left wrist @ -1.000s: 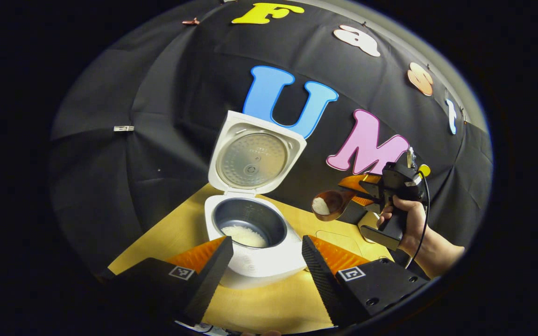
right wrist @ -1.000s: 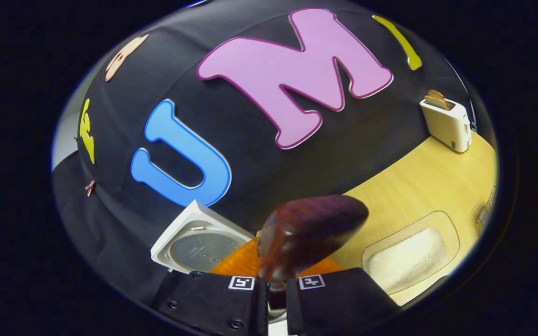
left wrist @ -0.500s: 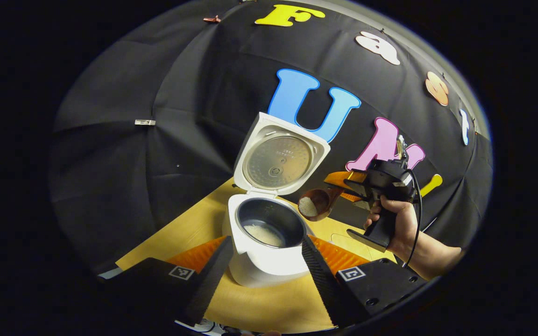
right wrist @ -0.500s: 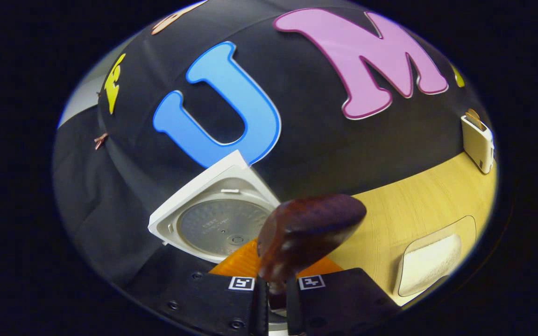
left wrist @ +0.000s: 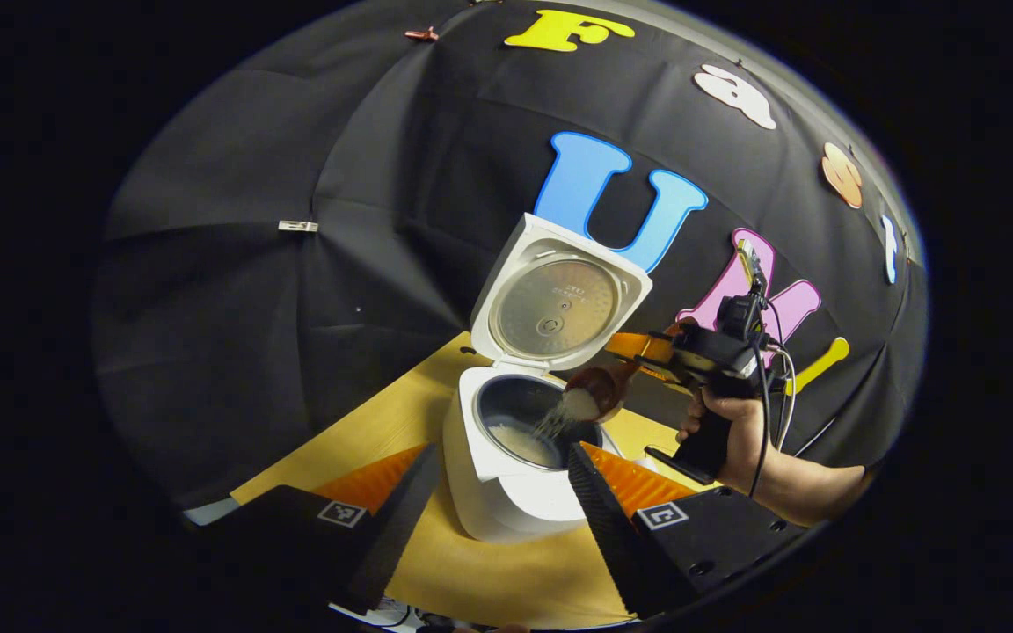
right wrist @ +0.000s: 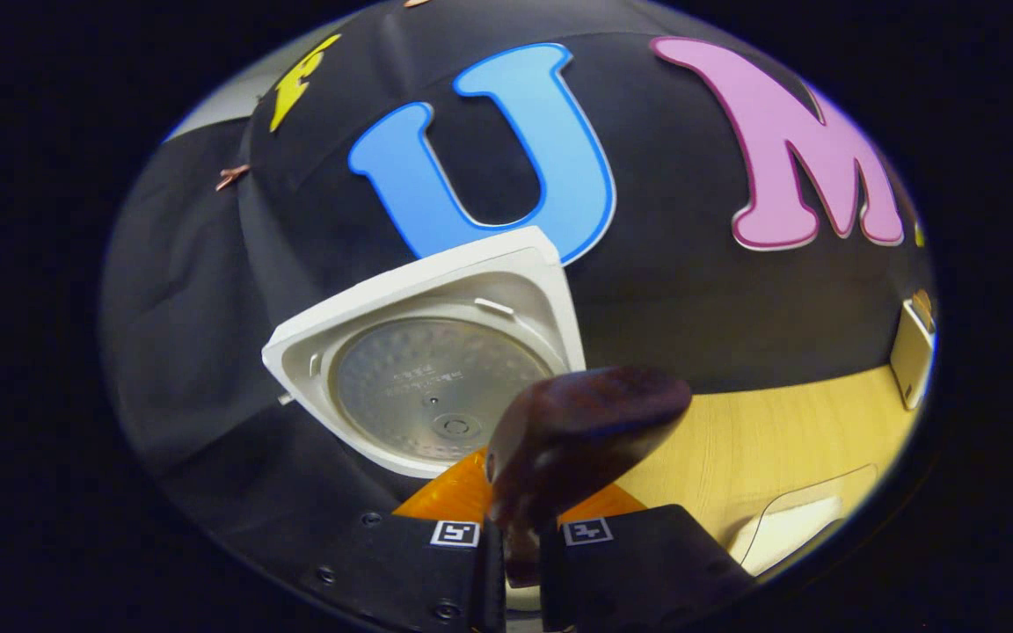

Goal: Close the left gripper, press the button to open the rice cooker; take a wooden spoon from the chopstick holder with the right hand, scoop a spoonful of rice and pour it into the rice cooker, then put the wooden spoon back into the chopstick holder.

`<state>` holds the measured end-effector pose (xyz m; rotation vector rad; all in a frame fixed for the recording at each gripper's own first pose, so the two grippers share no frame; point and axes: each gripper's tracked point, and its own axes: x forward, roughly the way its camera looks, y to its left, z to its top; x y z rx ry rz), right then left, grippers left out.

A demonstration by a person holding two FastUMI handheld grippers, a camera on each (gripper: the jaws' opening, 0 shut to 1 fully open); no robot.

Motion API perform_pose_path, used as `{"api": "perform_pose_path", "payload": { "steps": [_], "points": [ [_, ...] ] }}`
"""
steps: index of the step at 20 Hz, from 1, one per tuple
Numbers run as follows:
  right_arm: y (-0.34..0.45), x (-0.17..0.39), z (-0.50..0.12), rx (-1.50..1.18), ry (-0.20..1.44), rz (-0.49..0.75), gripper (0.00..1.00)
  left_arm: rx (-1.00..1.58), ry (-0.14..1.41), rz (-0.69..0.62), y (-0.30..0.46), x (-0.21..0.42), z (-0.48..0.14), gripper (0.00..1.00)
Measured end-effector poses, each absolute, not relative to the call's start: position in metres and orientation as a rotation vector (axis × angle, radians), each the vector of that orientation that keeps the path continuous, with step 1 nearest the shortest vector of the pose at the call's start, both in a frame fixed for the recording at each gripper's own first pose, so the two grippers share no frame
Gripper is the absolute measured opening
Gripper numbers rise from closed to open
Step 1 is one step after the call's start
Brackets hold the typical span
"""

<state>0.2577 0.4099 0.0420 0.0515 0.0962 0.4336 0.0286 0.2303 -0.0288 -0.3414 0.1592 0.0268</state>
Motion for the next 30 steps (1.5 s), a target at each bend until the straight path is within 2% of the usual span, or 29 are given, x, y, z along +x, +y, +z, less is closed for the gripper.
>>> {"api": "perform_pose_path", "payload": {
  "steps": [2, 3, 6, 7, 11, 12, 14, 15, 16, 17, 22, 23, 24, 28, 29, 30],
  "points": [
    [0.419, 0.255, 0.037, -0.068, 0.046, 0.451, 0.19, -0.337, 0.158, 0.032, 0.233, 0.028, -0.032, 0.92],
    [0.424, 0.251, 0.036, -0.134, 0.02, 0.464, 0.19, -0.329, 0.163, 0.04, 0.235, 0.028, -0.037, 0.95],
    [0.44, 0.242, 0.029, -0.313, -0.041, 0.508, 0.19, -0.324, 0.156, 0.055, 0.239, 0.024, -0.04, 0.92],
    [0.447, 0.239, 0.027, -0.345, -0.054, 0.523, 0.19, -0.329, 0.151, 0.057, 0.24, 0.022, -0.04, 0.95],
    [0.457, 0.232, 0.028, -0.415, -0.085, 0.539, 0.19, -0.354, 0.139, 0.074, 0.246, 0.019, -0.04, 0.92],
    [0.457, 0.232, 0.029, -0.43, -0.092, 0.538, 0.19, -0.357, 0.134, 0.077, 0.247, 0.018, -0.041, 0.96],
    [0.459, 0.23, 0.027, -0.413, -0.073, 0.547, 0.19, -0.357, 0.125, 0.084, 0.252, 0.016, -0.039, 0.96],
    [0.46, 0.229, 0.026, -0.392, -0.056, 0.553, 0.19, -0.356, 0.121, 0.087, 0.253, 0.016, -0.039, 0.92],
    [0.461, 0.227, 0.027, -0.378, -0.044, 0.556, 0.19, -0.356, 0.119, 0.09, 0.254, 0.017, -0.039, 0.92],
    [0.461, 0.228, 0.026, -0.373, -0.037, 0.558, 0.2, -0.356, 0.118, 0.09, 0.254, 0.015, -0.039, 0.96],
    [0.466, 0.22, 0.035, -0.256, 0.023, 0.58, 0.19, -0.351, 0.114, 0.082, 0.251, 0.013, -0.035, 0.96],
    [0.466, 0.217, 0.04, -0.213, 0.036, 0.587, 0.19, -0.348, 0.113, 0.075, 0.25, 0.015, -0.034, 0.92],
    [0.464, 0.215, 0.045, -0.167, 0.044, 0.587, 0.19, -0.342, 0.112, 0.071, 0.248, 0.016, -0.032, 0.95],
    [0.441, 0.214, 0.07, -0.057, 0.052, 0.559, 0.19, -0.314, 0.108, 0.046, 0.235, 0.021, -0.023, 0.95],
    [0.434, 0.214, 0.074, -0.033, 0.061, 0.554, 0.19, -0.306, 0.108, 0.037, 0.23, 0.023, -0.02, 0.92],
    [0.426, 0.212, 0.078, -0.016, 0.066, 0.549, 0.19, -0.296, 0.108, 0.026, 0.223, 0.027, -0.017, 0.95]
  ]
}}
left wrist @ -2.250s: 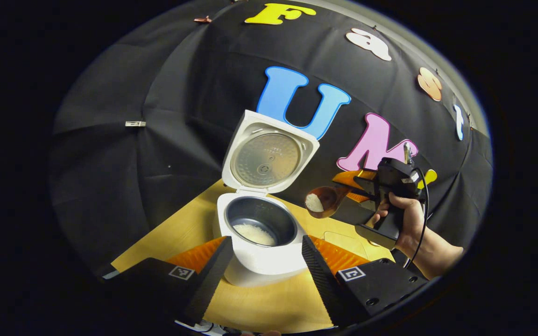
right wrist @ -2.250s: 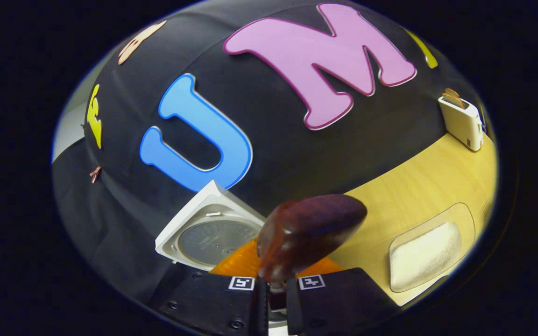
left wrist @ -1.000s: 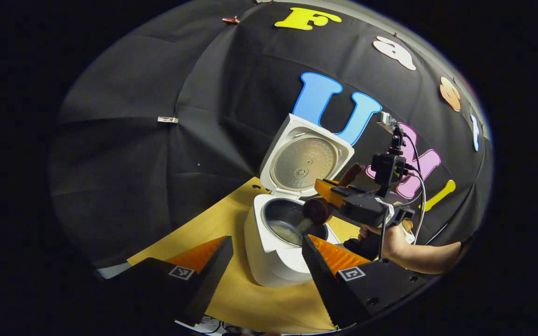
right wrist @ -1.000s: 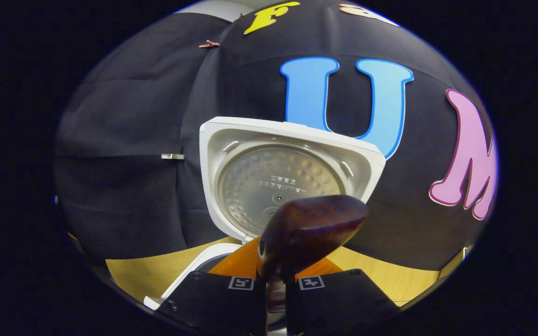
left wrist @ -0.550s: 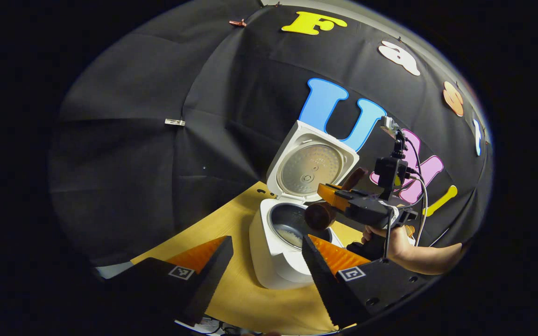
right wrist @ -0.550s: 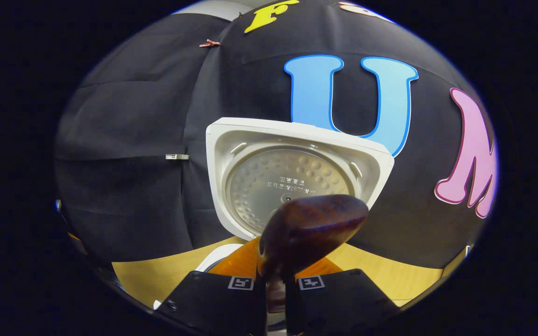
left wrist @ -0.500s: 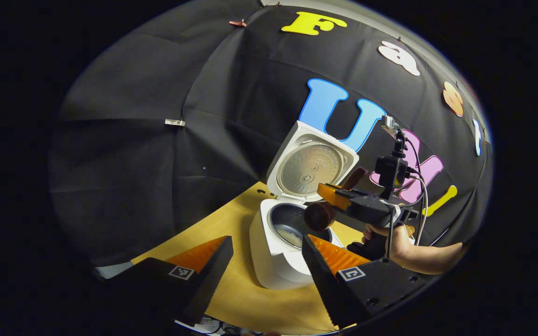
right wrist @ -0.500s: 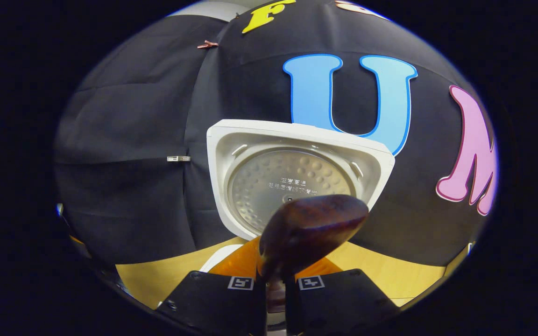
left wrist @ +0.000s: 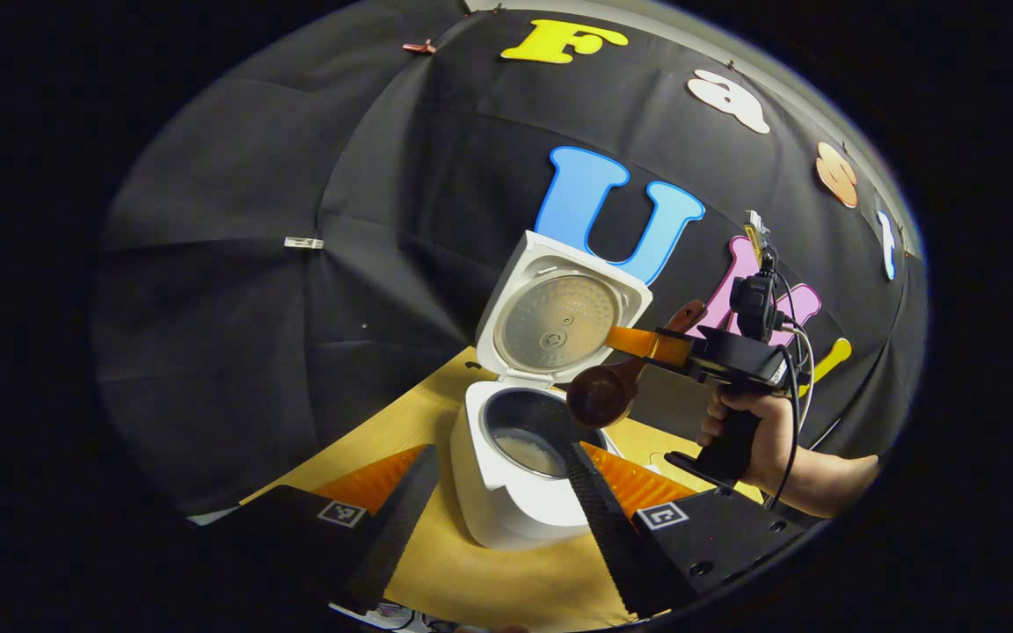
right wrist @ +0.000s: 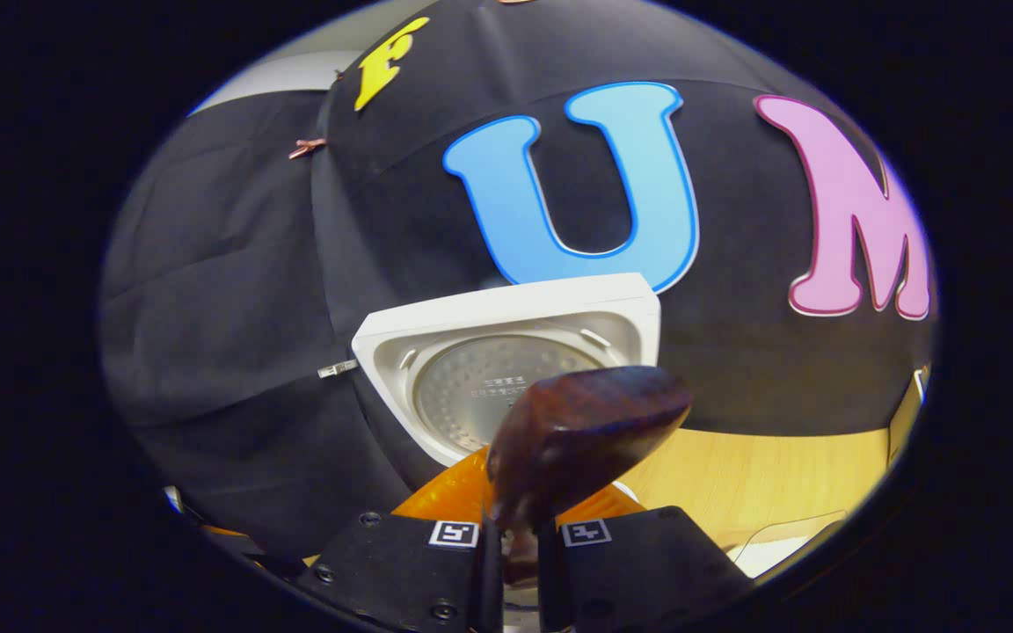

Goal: Close the left gripper, press the button to open the rice cooker; take a wooden spoon from the chopstick holder with the right hand, scoop a spoonful of rice and pour it into the rice cooker, then put the wooden spoon back into the chopstick holder.

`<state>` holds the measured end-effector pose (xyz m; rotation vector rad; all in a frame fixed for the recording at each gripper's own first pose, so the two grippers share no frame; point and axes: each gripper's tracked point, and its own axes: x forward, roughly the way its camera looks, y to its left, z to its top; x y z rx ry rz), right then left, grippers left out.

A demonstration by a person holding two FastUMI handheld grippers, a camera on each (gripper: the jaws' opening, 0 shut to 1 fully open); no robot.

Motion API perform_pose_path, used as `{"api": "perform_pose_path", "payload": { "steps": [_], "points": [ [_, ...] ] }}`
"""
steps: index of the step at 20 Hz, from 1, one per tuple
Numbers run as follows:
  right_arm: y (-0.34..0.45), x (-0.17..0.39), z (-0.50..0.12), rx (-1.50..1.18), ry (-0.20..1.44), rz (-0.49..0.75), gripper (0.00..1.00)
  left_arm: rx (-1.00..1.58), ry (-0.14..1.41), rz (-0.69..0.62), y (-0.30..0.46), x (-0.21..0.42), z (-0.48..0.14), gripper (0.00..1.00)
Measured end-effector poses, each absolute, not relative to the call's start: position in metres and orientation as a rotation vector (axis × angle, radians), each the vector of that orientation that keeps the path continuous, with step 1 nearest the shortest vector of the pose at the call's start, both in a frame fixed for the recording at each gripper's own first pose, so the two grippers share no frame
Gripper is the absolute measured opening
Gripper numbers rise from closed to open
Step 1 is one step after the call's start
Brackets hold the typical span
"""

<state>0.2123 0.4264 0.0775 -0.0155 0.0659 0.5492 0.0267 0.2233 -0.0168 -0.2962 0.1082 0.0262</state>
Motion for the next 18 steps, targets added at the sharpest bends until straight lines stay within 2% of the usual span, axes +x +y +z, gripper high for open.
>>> {"api": "perform_pose_path", "payload": {
  "steps": [3, 4, 5, 6, 8, 10, 18],
  "points": [
    [0.393, 0.21, 0.097, -0.006, 0.029, 0.518, 0.19, -0.267, 0.113, -0.01, 0.196, 0.034, -0.008, 0.96],
    [0.379, 0.207, 0.104, -0.003, 0.016, 0.508, 0.19, -0.255, 0.111, -0.025, 0.186, 0.036, -0.007, 0.92],
    [0.364, 0.206, 0.11, 0.004, 0.006, 0.497, 0.19, -0.242, 0.108, -0.039, 0.176, 0.038, -0.003, 0.95],
    [0.348, 0.203, 0.115, 0.013, -0.001, 0.484, 0.19, -0.228, 0.106, -0.052, 0.162, 0.043, 0.0, 0.92],
    [0.31, 0.2, 0.127, 0.032, -0.021, 0.449, 0.19, -0.213, 0.101, -0.074, 0.137, 0.048, 0.004, 0.92],
    [0.267, 0.199, 0.137, 0.051, -0.039, 0.401, 0.19, -0.209, 0.103, -0.104, 0.108, 0.054, 0.008, 0.95],
    [0.082, 0.184, 0.134, 0.105, -0.049, 0.182, 0.19, -0.163, 0.113, -0.152, 0.022, 0.067, 0.013, 0.95]
  ]
}}
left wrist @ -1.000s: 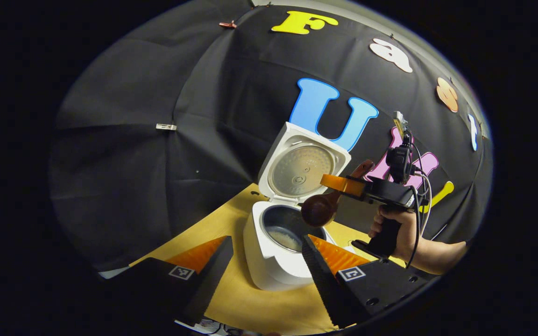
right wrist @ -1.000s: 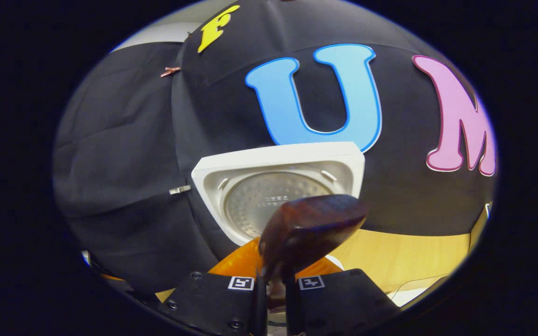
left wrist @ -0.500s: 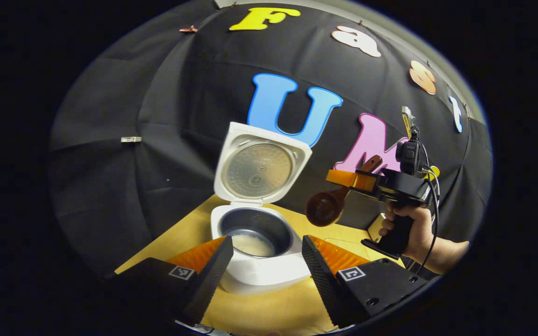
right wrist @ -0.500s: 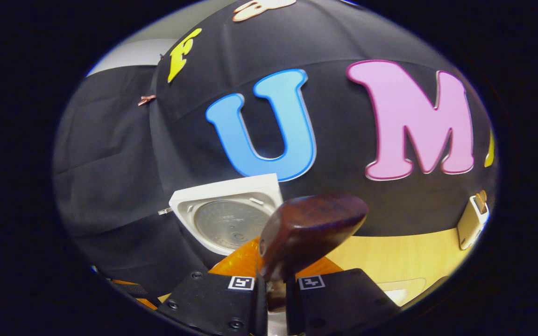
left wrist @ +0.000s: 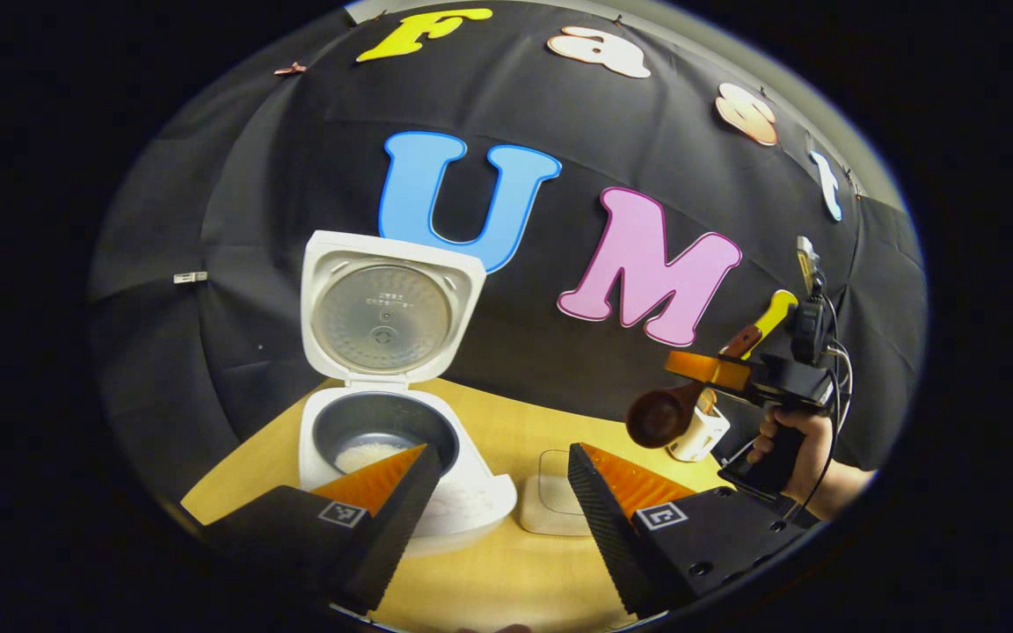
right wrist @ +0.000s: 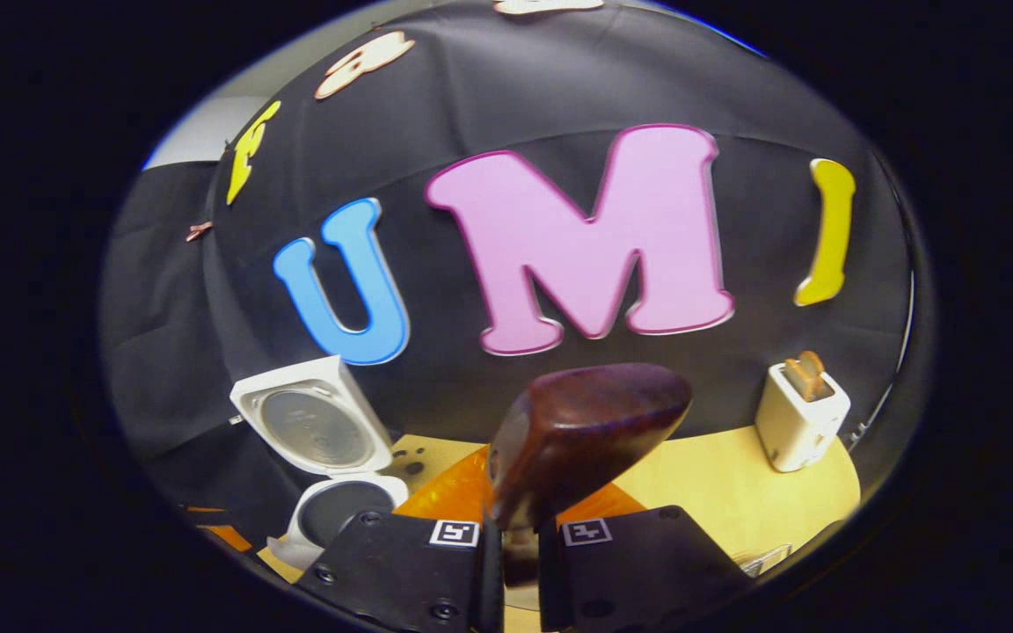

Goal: Close the left gripper, press the button to open the rice cooker; take a wooden spoon from the chopstick holder with the right hand, scoop a spoonful of rice and pour it into the rice cooker, then put the wooden spoon back into the chopstick holder.

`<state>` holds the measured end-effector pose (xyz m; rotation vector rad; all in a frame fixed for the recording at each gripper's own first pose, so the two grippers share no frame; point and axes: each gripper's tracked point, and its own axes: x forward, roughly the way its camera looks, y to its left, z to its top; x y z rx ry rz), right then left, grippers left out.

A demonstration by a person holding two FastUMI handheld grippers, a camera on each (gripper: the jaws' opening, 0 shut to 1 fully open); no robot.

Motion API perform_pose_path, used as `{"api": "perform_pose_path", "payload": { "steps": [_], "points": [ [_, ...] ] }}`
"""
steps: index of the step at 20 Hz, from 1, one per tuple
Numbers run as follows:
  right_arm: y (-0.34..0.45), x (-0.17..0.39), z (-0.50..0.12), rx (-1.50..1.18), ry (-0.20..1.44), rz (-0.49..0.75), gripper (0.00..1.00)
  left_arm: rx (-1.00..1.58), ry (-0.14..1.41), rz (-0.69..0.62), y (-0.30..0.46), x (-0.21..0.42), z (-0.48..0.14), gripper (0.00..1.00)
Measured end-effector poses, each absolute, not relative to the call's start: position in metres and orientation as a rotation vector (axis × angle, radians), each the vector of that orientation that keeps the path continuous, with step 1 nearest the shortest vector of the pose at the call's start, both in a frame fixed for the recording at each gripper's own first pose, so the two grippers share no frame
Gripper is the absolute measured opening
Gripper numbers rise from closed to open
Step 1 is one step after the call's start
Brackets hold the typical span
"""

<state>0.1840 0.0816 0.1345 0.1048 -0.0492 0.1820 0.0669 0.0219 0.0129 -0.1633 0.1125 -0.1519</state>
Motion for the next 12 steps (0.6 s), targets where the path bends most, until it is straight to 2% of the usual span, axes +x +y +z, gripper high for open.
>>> {"api": "perform_pose_path", "payload": {
  "steps": [6, 12],
  "points": [
    [-0.062, 0.182, 0.097, 0.169, -0.011, 0.01, 0.19, -0.12, 0.15, -0.125, -0.018, 0.071, -0.001, 0.95],
    [-0.148, 0.169, 0.039, 0.218, 0.061, -0.089, 0.19, -0.118, 0.194, -0.113, -0.051, 0.072, -0.022, 0.95]
  ]
}}
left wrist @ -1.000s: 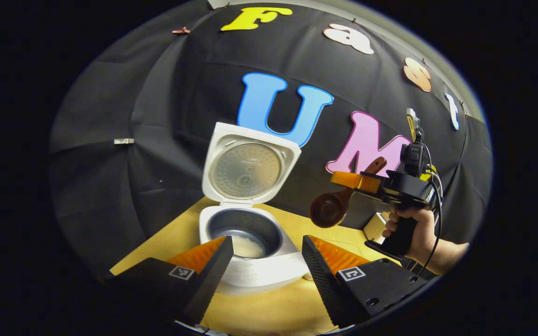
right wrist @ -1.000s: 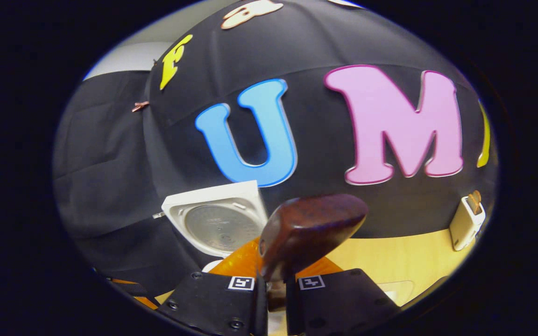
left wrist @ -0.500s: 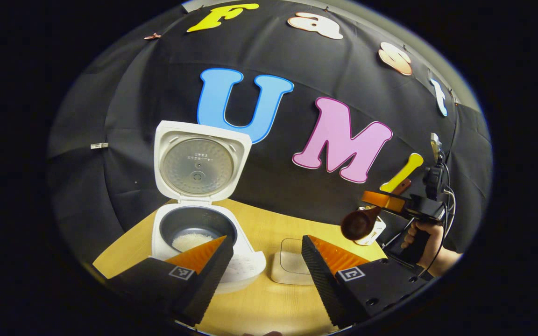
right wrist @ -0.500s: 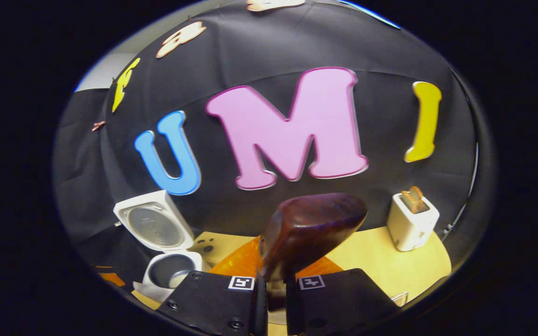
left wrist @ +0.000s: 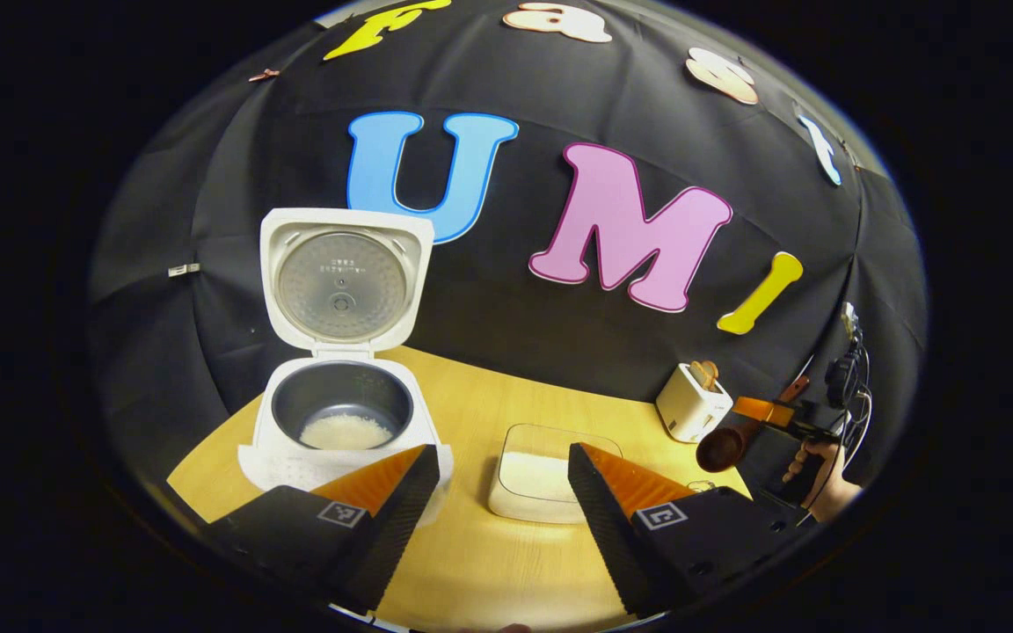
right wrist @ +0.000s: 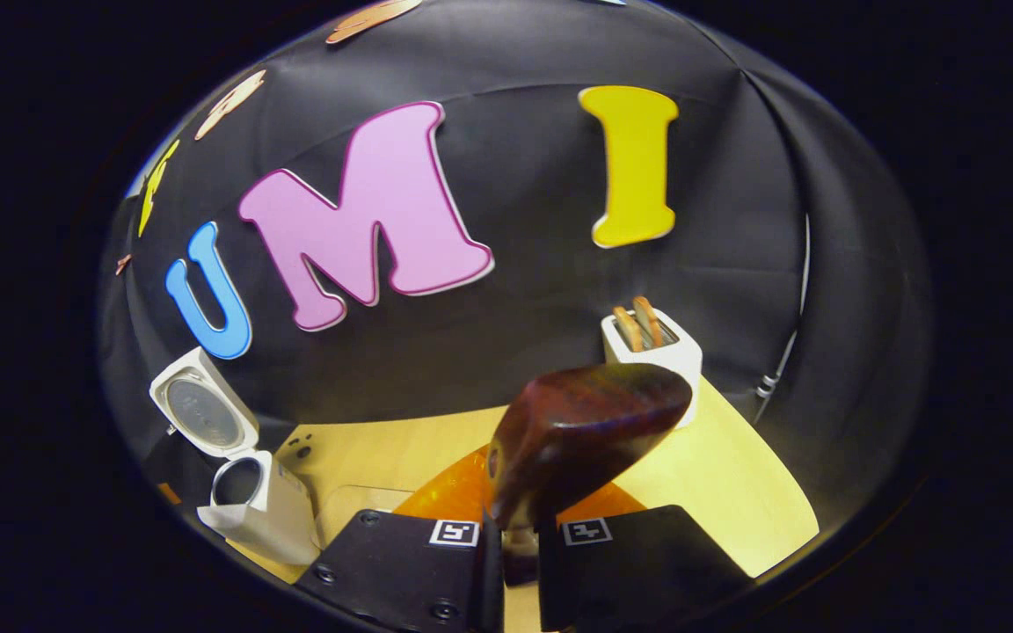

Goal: Close the left gripper, press the button to open the rice cooker; take a wooden spoon from the chopstick holder with the right hand, scoop a spoonful of rice and pour it into the rice cooker, then put the wooden spoon back into the chopstick holder.

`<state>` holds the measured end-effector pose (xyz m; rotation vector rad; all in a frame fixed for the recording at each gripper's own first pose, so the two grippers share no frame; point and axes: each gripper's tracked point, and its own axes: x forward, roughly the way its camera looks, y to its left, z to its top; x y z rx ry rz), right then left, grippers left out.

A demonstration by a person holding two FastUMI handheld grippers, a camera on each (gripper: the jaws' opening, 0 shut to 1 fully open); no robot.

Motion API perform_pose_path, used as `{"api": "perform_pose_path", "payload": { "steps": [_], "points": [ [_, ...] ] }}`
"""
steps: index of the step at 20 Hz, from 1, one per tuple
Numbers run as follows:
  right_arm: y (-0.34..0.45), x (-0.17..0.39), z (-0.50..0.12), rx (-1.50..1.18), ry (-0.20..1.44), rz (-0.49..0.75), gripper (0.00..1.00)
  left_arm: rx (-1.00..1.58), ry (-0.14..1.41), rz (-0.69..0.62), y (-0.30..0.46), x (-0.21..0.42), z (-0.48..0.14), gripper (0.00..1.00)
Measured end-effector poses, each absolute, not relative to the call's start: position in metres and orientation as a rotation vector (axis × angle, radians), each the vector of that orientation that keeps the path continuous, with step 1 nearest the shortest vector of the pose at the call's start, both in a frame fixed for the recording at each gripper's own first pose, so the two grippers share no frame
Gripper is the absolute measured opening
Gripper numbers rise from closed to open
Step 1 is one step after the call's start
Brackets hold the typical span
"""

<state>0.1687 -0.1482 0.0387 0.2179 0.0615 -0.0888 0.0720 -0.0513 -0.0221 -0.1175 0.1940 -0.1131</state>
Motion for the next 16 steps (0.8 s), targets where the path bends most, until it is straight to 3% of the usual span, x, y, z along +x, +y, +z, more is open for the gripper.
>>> {"api": "perform_pose_path", "payload": {
  "steps": [7, 8, 9, 16],
  "points": [
    [-0.183, 0.157, -0.017, 0.283, 0.125, -0.136, 0.19, -0.078, 0.198, -0.104, -0.075, 0.07, -0.022, 0.95],
    [-0.187, 0.156, -0.026, 0.279, 0.132, -0.142, 0.19, -0.074, 0.195, -0.094, -0.075, 0.07, -0.022, 0.91],
    [-0.19, 0.155, -0.035, 0.273, 0.146, -0.149, 0.2, -0.074, 0.189, -0.085, -0.075, 0.069, -0.021, 0.95],
    [-0.2, 0.164, -0.091, 0.282, 0.213, -0.186, 0.2, -0.058, 0.197, -0.057, -0.071, 0.062, -0.024, 0.95]
  ]
}}
